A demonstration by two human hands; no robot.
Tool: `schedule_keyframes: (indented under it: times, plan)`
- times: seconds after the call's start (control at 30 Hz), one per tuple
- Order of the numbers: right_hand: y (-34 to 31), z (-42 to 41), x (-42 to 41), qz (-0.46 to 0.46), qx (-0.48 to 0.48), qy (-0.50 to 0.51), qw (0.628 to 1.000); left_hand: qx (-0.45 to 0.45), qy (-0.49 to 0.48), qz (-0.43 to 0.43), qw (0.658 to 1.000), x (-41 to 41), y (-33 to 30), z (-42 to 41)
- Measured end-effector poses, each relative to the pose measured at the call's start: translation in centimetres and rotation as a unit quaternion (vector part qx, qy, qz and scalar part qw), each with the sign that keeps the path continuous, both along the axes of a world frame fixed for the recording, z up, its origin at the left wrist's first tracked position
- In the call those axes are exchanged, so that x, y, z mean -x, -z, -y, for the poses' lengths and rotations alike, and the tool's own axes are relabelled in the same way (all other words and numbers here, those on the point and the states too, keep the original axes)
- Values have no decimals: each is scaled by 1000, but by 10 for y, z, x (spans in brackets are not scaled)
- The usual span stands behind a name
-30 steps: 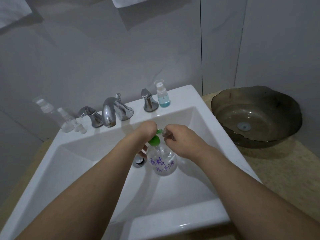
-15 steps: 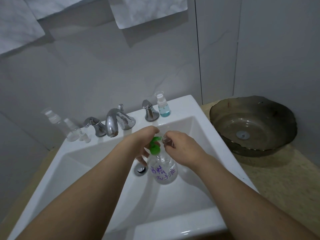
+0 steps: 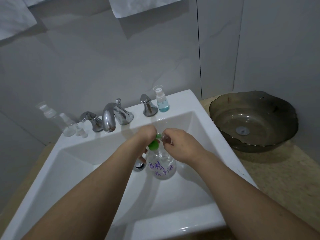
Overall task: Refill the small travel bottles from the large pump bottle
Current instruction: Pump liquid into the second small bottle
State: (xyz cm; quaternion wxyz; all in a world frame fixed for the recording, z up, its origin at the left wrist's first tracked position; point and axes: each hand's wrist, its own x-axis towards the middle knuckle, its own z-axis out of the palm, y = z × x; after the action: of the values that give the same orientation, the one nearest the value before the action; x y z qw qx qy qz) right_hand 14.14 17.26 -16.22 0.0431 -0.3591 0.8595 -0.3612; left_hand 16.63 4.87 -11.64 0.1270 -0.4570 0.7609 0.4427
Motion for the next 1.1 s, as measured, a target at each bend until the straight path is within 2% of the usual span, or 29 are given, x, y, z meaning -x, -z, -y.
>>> schedule_keyframes:
  times: [0.23,0.6,0.83,1.1]
  plan:
    - [-3,0,-1,5,4,7,1000,-46,18,-2,999,-1,-6,12]
    - [-2,-1,0,5,6,13,1000,-21,14,3,1000,-1,-5,10]
    - [1,0,0,1,4,14,1000,32,31,9,999,0,-7,-1]
    - [2,0,0,5,-6,11,1000,41,48,-32,997,0,-2,-1]
